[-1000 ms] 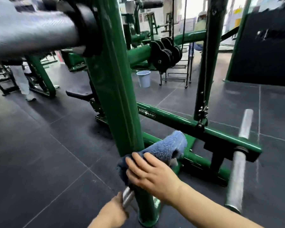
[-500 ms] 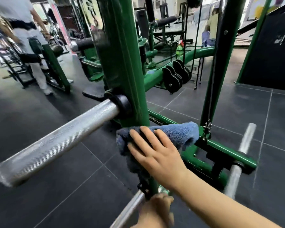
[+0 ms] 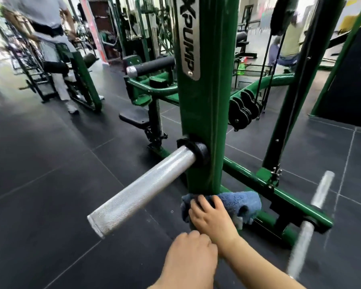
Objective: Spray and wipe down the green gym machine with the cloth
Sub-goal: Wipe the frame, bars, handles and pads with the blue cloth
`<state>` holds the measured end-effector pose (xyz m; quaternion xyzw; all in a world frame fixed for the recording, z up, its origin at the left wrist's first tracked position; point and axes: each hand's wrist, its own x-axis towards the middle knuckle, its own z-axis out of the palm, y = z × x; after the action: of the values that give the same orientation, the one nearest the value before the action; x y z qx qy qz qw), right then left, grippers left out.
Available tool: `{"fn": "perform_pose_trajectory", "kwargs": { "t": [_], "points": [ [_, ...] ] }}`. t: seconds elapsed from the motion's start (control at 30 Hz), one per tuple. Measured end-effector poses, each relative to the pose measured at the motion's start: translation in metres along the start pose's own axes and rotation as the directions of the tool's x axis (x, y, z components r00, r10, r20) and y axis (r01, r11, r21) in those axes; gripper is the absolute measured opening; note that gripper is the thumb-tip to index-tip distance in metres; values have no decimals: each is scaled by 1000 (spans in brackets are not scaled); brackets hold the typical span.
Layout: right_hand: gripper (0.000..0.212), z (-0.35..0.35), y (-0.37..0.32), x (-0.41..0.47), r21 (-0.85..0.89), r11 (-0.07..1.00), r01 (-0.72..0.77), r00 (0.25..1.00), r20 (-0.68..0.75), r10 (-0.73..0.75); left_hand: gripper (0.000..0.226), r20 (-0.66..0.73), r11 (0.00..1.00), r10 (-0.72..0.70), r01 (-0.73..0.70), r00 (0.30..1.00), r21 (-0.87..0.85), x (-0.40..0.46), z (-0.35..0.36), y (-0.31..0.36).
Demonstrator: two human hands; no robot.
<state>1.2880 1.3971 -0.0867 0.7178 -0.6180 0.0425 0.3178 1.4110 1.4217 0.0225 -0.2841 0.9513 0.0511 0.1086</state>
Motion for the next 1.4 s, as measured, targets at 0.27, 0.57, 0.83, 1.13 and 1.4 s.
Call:
{"fn": "perform_pose_trajectory", "kwargs": {
  "t": [0.27,0.57,0.83,1.13,1.4],
  "points": [
    [67,-125,20,5,725,364,-584,517,-13,856,51,-648,996,-41,-22,761,-88,-29,-94,-47],
    [77,-185,55,110,822,41,-568,336,186,923,36,-136,970,-241,244,961,4,10,-115,-73],
    [56,-146,48,92,850,-175,-497,251,333,909,45,-68,971,-210,200,975,-131,19,-110,-88],
    [52,-138,35,64,727,-355,-587,289,598,748,79,-161,969,-233,216,959,-117,15,-116,-81],
    [58,-180,36,98,845,-177,-505,273,351,896,31,-153,847,-319,209,935,-488,9,-117,-83]
  ]
}}
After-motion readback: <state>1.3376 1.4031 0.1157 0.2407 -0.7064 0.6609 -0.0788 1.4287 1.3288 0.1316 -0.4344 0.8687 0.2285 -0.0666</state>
